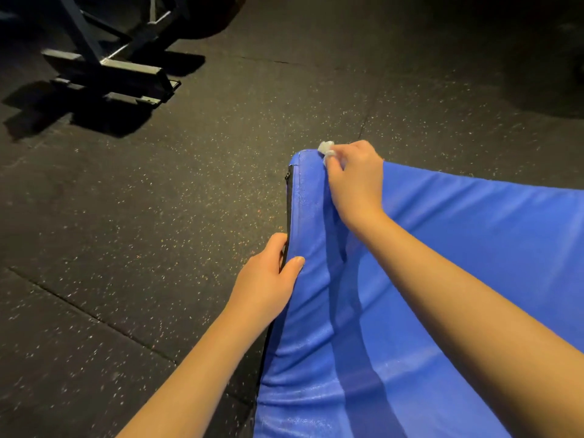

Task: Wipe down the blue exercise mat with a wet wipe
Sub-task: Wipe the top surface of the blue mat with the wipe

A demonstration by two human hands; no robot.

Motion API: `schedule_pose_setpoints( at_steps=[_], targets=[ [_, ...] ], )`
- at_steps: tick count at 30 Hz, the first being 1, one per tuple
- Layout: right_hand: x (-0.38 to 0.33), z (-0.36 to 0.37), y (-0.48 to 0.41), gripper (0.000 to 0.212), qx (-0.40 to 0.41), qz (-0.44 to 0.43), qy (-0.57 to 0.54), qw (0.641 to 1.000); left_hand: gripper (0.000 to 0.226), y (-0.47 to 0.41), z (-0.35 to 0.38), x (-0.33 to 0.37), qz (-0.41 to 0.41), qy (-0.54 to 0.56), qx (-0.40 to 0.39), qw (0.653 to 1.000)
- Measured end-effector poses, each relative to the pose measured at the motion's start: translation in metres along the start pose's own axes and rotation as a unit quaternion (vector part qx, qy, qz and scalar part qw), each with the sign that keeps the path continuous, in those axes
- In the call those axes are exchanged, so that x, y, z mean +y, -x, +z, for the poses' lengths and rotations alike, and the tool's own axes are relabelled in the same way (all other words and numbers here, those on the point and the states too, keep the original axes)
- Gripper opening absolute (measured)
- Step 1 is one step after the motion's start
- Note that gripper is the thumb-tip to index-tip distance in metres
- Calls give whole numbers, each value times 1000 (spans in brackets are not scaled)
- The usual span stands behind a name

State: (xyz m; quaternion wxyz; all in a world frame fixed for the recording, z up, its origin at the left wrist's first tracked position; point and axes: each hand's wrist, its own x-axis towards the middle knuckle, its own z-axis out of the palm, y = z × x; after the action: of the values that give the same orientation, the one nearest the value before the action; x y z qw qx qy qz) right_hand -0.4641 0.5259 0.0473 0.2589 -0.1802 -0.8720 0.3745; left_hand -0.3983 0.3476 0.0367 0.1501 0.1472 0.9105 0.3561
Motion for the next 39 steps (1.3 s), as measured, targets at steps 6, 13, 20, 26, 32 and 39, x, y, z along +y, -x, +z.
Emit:
schedule_pose_setpoints(
  at_steps=[6, 13, 20, 26, 32, 39],
  targets=[
    [-12, 1, 11, 18, -91, -161, -4, 983, 14, 6, 3, -5, -8, -5, 7, 1000],
    [-8, 6, 21, 15, -73, -134, -7, 988, 10, 9, 4, -10, -10, -7, 4, 1000],
    [56, -18, -4, 23, 30, 41, 89, 995, 11, 8, 6, -6, 9, -18, 12, 1000],
    [61, -21, 8, 16, -30, -79, 44, 995, 11, 7, 7, -7, 2, -7, 16, 1000],
    [71, -19, 14, 18, 45, 21, 47, 998, 8, 11, 7, -5, -1, -8, 20, 1000],
    [94, -36, -6, 26, 52, 132, 29, 990, 8, 7, 6, 2, 11, -16, 12, 1000]
  ],
)
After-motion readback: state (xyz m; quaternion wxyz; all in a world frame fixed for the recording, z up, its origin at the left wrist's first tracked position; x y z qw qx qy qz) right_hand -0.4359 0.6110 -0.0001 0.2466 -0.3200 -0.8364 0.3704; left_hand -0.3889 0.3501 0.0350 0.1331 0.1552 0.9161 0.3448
